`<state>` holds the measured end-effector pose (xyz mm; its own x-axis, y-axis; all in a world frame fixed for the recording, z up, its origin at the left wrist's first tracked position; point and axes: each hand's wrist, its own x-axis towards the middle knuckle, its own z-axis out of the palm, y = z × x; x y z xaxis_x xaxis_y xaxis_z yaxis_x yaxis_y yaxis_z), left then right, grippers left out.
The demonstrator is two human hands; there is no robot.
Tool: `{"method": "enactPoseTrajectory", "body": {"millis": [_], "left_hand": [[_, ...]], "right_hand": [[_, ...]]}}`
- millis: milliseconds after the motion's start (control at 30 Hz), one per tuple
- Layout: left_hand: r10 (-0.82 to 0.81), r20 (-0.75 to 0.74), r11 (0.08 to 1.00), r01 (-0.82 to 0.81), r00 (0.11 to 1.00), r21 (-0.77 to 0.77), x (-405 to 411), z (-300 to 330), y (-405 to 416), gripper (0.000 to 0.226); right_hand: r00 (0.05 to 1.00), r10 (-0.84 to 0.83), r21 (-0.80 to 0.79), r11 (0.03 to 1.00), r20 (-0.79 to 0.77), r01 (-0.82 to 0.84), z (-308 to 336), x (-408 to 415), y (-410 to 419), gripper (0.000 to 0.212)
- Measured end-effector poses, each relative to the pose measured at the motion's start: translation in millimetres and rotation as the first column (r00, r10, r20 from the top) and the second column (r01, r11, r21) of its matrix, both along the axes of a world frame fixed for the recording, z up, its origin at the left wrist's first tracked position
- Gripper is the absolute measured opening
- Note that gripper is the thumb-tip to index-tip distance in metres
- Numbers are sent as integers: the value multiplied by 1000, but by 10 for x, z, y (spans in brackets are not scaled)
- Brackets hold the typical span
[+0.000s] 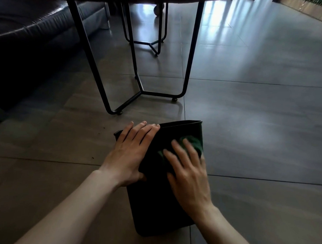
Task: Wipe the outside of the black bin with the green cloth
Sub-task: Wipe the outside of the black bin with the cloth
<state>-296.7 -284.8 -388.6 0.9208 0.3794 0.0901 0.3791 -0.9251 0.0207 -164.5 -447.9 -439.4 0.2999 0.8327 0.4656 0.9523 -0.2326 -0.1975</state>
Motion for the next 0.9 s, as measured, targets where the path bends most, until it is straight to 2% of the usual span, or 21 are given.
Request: {"method": "enactPoseTrajectory", "body": {"millis": [67, 167, 233, 267, 333, 400, 500, 567, 633, 700, 800, 867, 900], "left_hand": [[-7, -15, 1000, 7, 1000, 15, -8, 7, 2, 139], [-22, -64, 999, 25, 998, 37, -22, 25, 8, 153], [-41, -86, 998, 45, 995, 45, -36, 34, 13, 156], [-50, -89, 998, 54, 995, 44, -40, 41, 14, 155], [-62, -89, 997, 66, 994, 39, -60, 58, 11, 151], [-66, -95, 997, 69, 993, 32, -77, 79, 1, 148], [-73, -82, 997, 75, 994, 27, -91, 109, -34, 141], [-73, -67, 997, 75, 995, 22, -95, 126, -54, 134], [-66, -68, 997, 67, 995, 22, -93, 130, -61, 134], [-60, -76, 998, 62, 995, 20, -85, 125, -55, 137], [-61, -86, 998, 63, 994, 23, -68, 115, -54, 143], [-58, -85, 998, 60, 995, 24, -63, 116, -59, 144], [-57, -82, 998, 59, 995, 22, -65, 117, -63, 144]], "right_hand": [[980, 147, -45, 989, 137, -142, -272, -160, -194, 41], [857, 387, -169, 922, 340, -350, -664, -331, -486, 15], [784, 475, -247, 879, 400, -407, -762, -319, -595, 11], [780, 482, -249, 876, 399, -413, -732, -270, -605, 8], [866, 402, -148, 915, 296, -374, -543, -127, -509, 13], [976, 200, 51, 978, 87, -205, -242, 87, -308, 17], [981, -44, 203, 976, -190, 83, 253, 397, -3, 41], [977, -58, 205, 974, -204, 101, 384, 449, 98, 51], [996, 30, 140, 990, -78, -18, 267, 340, 61, 54], [974, 203, 28, 978, 102, -207, -64, 125, -104, 46], [796, 506, -242, 861, 332, -447, -633, -167, -504, 34], [698, 595, -354, 802, 399, -481, -785, -202, -666, 32], [693, 602, -351, 797, 396, -492, -763, -163, -682, 30]]}}
